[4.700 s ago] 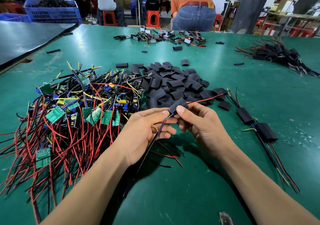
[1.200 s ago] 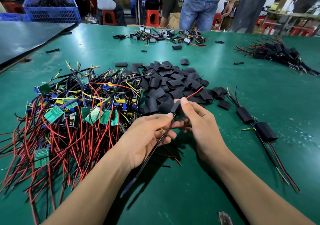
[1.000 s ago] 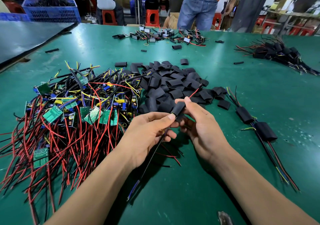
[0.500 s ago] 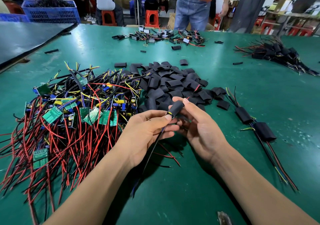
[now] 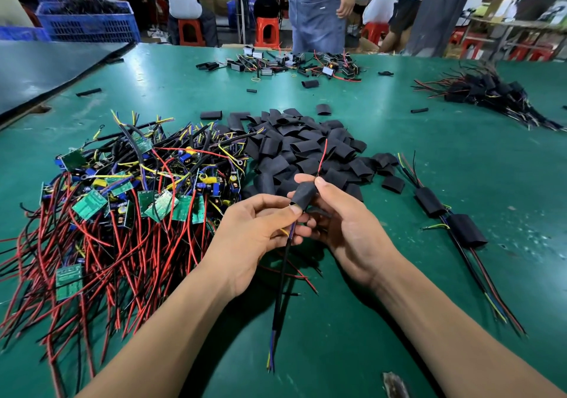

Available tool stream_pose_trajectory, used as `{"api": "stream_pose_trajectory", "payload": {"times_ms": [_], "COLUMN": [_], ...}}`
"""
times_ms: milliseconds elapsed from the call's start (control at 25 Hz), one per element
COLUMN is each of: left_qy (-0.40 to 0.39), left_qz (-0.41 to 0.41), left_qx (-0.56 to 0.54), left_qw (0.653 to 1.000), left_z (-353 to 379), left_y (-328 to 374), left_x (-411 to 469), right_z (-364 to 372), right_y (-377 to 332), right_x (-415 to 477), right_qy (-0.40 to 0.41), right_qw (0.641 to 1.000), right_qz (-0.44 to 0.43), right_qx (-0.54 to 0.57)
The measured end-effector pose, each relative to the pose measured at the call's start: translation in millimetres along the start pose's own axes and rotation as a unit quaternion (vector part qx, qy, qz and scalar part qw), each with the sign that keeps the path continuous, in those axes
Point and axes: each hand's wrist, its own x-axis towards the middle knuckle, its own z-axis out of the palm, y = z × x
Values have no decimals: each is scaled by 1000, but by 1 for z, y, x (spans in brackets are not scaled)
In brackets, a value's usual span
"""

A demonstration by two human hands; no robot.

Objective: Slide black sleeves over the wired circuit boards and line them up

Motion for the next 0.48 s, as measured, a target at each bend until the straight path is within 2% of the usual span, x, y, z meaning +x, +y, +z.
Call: {"api": "stream_pose_trajectory", "payload": {"times_ms": [80,160,240,320,400,480], "left_qy": [14,50,102,129,116,81], "left_qz": [15,46,106,166,182,156], "left_qx": [-5,9,99,215,260,241], "left_qw": [1000,998,984,954,941,955], "left_z": [2,7,14,22,27,27], "left_y": [1,-1,-7,-14,-18,-20], "left_x": [-1,-1,0,-1,-3,-1], "right_z": [-1,-1,1,4,5,3], "right_y": [0,1,1,1,0,-1], "right_x": [1,3,2,-1,-4,-4], "right_qy": [32,101,153,169,166,157], "right_qw": [999,993,983,973,954,936], "right_qz": [3,-8,-37,-64,-84,-88], "right_qx": [-24,-58,-95,-145,-237,-303]}}
